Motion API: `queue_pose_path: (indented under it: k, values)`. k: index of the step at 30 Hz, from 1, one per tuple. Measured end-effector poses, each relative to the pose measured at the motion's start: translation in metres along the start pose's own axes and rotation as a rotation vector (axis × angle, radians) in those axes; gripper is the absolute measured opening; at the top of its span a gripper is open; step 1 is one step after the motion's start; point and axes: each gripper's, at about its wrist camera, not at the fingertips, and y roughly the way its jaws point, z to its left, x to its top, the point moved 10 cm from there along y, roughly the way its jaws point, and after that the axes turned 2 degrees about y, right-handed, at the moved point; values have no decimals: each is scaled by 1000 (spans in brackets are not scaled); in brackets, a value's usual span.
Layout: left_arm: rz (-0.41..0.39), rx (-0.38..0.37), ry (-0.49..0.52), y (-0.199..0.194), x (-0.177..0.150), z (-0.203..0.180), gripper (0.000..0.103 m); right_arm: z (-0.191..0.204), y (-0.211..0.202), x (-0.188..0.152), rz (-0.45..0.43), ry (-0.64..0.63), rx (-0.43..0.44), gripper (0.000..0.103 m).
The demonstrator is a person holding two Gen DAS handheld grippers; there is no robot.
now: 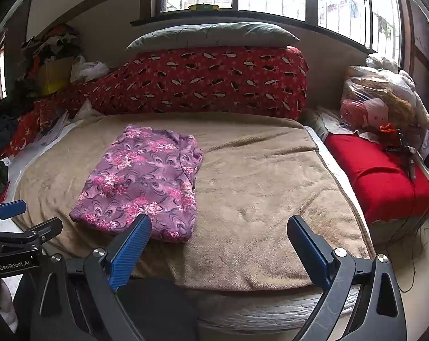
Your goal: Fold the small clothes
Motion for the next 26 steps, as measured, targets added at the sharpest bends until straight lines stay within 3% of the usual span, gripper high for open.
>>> queue_pose_path:
  k: [9, 18, 26]
  values:
    - [13, -10, 32, 6, 0, 3, 96, -1, 0, 2, -6, -10, -13, 97]
    - [67, -68, 64, 10, -4, 0, 96, -3, 2, -1, 12, 8, -3, 97]
    - [36, -83, 69, 3, 6, -4, 96, -6, 6, -3, 26, 18, 5, 97]
